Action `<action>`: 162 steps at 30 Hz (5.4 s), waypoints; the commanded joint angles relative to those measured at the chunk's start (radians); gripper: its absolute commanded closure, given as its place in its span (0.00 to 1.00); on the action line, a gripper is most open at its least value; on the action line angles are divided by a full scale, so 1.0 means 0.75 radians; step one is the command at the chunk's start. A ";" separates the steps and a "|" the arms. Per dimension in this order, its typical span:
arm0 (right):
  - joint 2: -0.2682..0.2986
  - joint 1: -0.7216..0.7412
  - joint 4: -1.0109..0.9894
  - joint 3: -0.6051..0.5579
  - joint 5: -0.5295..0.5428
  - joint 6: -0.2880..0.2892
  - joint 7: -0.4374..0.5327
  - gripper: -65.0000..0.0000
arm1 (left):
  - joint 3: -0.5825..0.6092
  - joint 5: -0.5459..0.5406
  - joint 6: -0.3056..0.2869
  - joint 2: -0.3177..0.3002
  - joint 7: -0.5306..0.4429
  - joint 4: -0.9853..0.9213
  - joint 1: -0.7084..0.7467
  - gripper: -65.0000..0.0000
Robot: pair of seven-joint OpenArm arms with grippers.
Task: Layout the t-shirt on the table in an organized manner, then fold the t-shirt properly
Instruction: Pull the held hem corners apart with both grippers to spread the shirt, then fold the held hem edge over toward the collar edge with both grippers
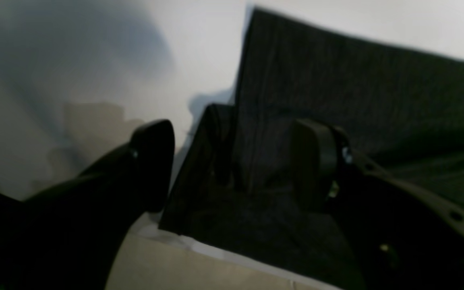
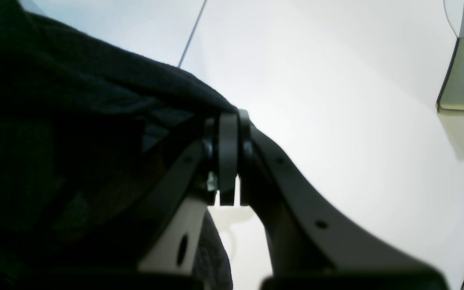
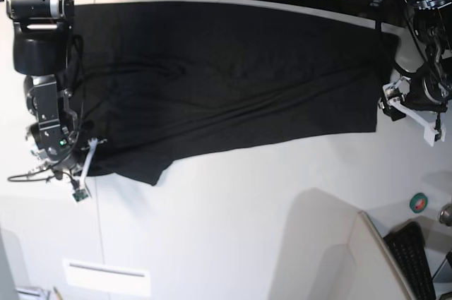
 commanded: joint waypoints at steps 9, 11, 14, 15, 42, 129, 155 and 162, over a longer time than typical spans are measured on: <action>0.014 0.036 0.022 0.007 0.000 -0.012 0.024 1.00 | 0.291 0.001 -0.009 -0.158 -0.081 -0.698 -0.489 0.34; 0.014 0.036 0.022 0.007 0.000 -0.012 0.024 1.00 | 0.428 0.005 -0.009 -0.169 -0.173 -0.813 -0.569 0.34; 0.014 0.036 0.022 0.007 0.000 -0.012 0.022 1.00 | 0.518 0.003 -0.009 -0.175 -0.240 -0.987 -0.665 0.34; 0.014 0.036 0.022 0.007 0.000 -0.012 0.020 1.00 | 0.528 0.003 -0.011 -0.175 -0.259 -1.027 -0.685 0.34; 0.014 0.034 0.022 0.007 0.000 -0.012 0.022 1.00 | 0.610 0.005 -0.011 -0.164 -0.357 -1.128 -0.698 0.34; 0.290 0.164 -0.528 -0.010 -0.004 -0.012 0.830 1.00 | 0.696 -0.009 -0.014 -0.054 -0.480 -0.905 -0.833 1.00; 0.319 -0.108 -0.135 0.004 -0.004 -0.012 0.824 1.00 | 0.280 -0.009 -0.183 -0.091 -0.242 -0.512 -0.561 1.00; 0.319 -0.161 -0.012 0.007 -0.004 -0.012 0.762 1.00 | 0.276 -0.009 -0.183 -0.097 -0.210 -0.365 -0.479 1.00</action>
